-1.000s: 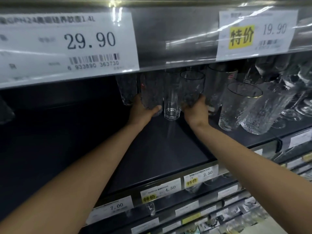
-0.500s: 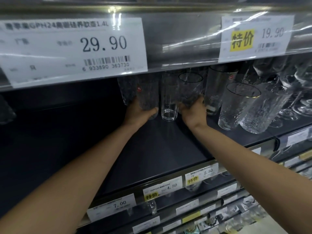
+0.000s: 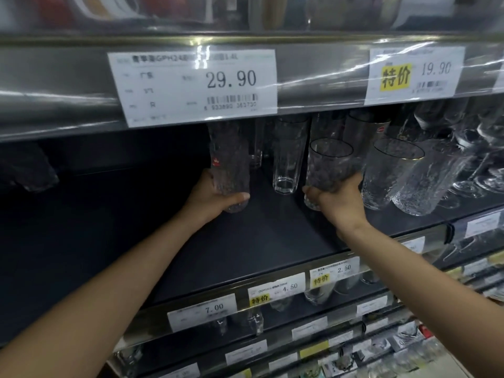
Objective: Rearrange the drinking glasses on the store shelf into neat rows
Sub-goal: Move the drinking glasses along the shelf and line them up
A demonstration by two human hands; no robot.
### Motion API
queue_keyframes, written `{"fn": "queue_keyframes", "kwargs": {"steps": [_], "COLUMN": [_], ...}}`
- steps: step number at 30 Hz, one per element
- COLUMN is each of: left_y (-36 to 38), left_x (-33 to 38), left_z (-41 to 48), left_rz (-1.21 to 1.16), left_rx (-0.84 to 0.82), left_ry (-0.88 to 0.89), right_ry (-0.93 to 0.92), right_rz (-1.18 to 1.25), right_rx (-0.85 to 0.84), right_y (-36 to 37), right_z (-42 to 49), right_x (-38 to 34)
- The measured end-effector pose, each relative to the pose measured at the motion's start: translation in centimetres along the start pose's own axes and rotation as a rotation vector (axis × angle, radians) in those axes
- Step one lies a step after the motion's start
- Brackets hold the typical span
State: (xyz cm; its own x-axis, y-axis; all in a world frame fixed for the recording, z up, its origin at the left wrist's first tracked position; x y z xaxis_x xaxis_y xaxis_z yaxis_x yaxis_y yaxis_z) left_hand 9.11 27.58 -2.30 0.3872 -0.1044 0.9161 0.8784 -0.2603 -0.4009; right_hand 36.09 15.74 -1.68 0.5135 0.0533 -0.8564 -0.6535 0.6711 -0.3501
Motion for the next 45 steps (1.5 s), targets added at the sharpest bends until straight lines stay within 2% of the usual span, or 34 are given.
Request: {"fn": "queue_keyframes", "kwargs": {"steps": [7,15,27,34,45], "left_y": [-3.0,-8.9,-21.8,-28.4,-36.1], "left_x": [0.0,-1.6,-7.5,-10.2,-13.0], "left_z": [-5.5,-11.5,-17.1,-19.6,-22.3], "left_rz": [0.018,0.084,0.112,0.110,0.092], "left_rx": [-0.080,-0.121,0.124,0.255,0.302], "left_ry": [0.076,0.041,-0.145,-0.182,-0.206], "right_ry": [-0.037,-0.131,-0.178,-0.163,-0.175], "right_rz": [0.003,0.135,0.254,0.308,0.360], "right_rx": [-0.142,-0.312,-0.552,-0.595,-0.621], "right_y": [0.5,7.3,19.0,23.3,29.0], "right_z": [-4.0,-9.0,-16.2,-19.1,-22.0], "right_x": [-2.6,-10.6,-17.2,-19.5,-22.9]}}
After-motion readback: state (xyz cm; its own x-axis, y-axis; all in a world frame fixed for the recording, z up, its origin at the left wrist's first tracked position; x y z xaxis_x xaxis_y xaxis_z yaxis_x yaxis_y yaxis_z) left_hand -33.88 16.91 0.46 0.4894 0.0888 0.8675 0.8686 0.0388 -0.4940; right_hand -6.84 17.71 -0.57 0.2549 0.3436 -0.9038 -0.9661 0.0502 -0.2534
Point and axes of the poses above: each hand's wrist, its own z-axis towards the middle knuckle, its own y-axis out of the palm, x = y × z, the point moved 7 cm from there along z, towards the middle knuckle, and after that the axes turned 12 degrees about -y, right-handed, at the moved point
